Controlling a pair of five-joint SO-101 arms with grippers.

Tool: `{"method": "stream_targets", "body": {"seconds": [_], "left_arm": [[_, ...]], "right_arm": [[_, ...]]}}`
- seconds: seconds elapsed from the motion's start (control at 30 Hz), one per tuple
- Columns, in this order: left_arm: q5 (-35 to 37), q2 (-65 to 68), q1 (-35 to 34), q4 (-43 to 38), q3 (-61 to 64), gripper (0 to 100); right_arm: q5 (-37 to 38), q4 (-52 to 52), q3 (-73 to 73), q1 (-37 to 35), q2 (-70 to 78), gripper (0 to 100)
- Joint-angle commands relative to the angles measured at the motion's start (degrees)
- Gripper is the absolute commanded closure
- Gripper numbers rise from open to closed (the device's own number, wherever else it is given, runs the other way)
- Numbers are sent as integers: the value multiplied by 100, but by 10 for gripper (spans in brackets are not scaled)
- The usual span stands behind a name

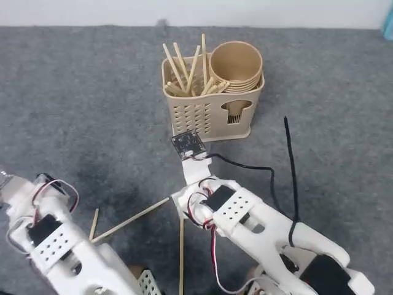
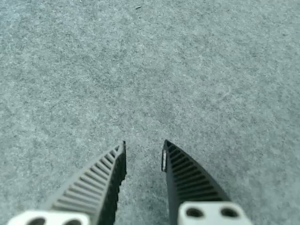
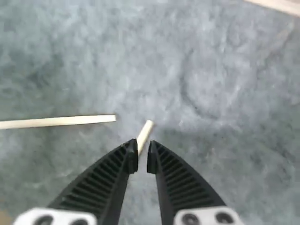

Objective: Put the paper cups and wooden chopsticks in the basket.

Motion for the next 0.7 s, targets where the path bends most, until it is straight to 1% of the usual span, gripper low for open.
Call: {"method": "stream_targets", "body": {"seconds": [0.0,0.1,0.27,0.37,0.57,0.67], "left_arm": [[-53,-62,26,-167,-31,877],[-53,-62,26,-167,-31,877],[-53,-62,26,-167,-31,877],[-53,-62,26,-167,-31,877],[-53,-62,26,-167,-31,877],[-53,-62,26,-167,-31,877]], "right_arm": [[-53,-303,-26,-75,-75,949],[-53,-418,-114,-75,374,949],[-53,127,-774,-75,1042,949],[-53,233,-967,-75,1323,949],[-53,716,-1336,-101,1473,949],[-62,998,-1468,-92,1297,949]]}}
